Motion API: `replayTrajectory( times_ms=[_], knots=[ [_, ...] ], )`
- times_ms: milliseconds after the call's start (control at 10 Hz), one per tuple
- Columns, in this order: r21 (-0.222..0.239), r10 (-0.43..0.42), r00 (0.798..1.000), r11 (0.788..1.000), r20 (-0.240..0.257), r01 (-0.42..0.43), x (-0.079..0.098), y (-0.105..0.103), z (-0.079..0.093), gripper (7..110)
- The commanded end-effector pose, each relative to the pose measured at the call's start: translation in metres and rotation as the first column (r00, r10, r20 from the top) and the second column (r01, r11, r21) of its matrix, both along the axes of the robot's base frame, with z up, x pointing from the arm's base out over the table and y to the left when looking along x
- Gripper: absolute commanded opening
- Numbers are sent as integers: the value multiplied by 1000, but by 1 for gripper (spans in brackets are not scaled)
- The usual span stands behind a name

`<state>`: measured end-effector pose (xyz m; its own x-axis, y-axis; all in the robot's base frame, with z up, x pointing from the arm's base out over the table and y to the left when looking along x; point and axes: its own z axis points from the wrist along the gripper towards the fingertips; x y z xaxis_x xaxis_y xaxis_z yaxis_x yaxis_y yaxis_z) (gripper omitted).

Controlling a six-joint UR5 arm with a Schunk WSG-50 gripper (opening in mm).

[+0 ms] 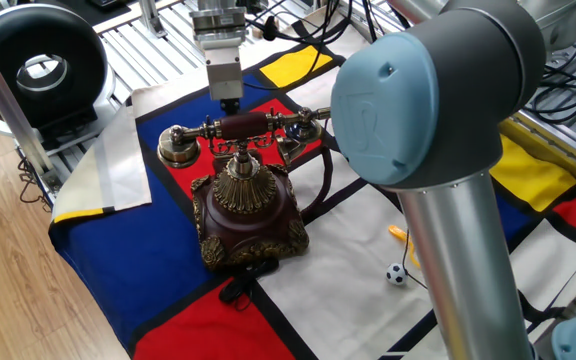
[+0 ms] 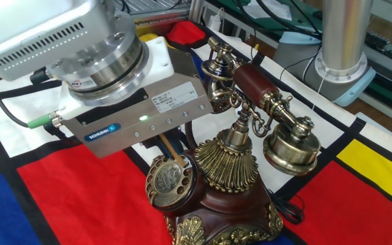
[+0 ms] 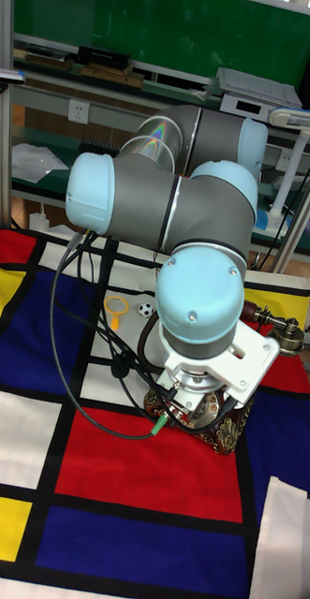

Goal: Dial a number on an old rotary phone

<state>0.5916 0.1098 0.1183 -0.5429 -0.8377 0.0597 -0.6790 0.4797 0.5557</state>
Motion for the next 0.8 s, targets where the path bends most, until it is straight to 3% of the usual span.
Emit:
replayTrajectory(
  times_ms=[0, 700],
  knots=[
    [27, 20, 1000, 999, -20, -19, -4, -1, 5, 7],
    [36, 35, 999, 999, -27, -34, -3, 0, 1, 7]
  ],
)
